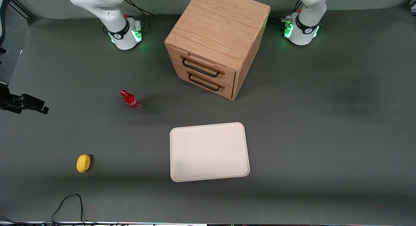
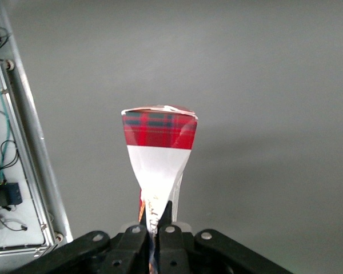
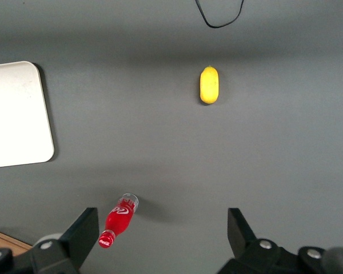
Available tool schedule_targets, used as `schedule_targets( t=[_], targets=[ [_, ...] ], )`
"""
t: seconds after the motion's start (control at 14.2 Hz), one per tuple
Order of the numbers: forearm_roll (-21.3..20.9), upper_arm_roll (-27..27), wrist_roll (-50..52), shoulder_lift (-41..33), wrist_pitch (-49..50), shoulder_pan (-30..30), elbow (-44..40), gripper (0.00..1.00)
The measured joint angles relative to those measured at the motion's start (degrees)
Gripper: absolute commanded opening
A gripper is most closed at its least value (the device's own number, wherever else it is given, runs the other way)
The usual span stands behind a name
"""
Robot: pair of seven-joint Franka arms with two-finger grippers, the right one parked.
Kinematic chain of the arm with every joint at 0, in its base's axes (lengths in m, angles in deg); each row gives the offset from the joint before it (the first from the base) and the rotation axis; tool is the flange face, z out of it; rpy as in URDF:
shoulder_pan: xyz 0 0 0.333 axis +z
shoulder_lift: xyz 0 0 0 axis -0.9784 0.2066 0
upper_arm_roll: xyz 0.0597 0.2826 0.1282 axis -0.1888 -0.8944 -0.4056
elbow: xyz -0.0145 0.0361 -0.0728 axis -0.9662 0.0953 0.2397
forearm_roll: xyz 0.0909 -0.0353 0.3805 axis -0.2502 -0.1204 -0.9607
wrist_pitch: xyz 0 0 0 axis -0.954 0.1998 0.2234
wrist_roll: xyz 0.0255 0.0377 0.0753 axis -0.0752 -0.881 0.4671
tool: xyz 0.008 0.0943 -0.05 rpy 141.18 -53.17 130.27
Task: Place red cookie box on tray
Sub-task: 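Carry the held cookie box with the left gripper over the white tray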
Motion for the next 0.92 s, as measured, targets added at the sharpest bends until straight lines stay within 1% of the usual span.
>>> schedule_targets(
  t=[0.14,0.21,0.35,0.57,0.78,0.92],
  targets=[
    [0.4,0.1,9.0,0.8,4.4,-7.1,-2.9,0.0],
    [1.0,0.2,15.1,1.6,5.9,-10.5,-4.7,0.0],
    [2.0,0.5,28.1,3.4,6.6,-17.1,-7.2,0.0],
    [2.4,1.0,45.1,5.7,6.4,-27.8,-8.7,0.0],
    [2.4,1.3,57.2,7.8,4.1,-37.7,-9.4,0.0],
    [2.4,1.3,62.8,9.9,1.9,-43.4,-10.7,0.0]
  ],
)
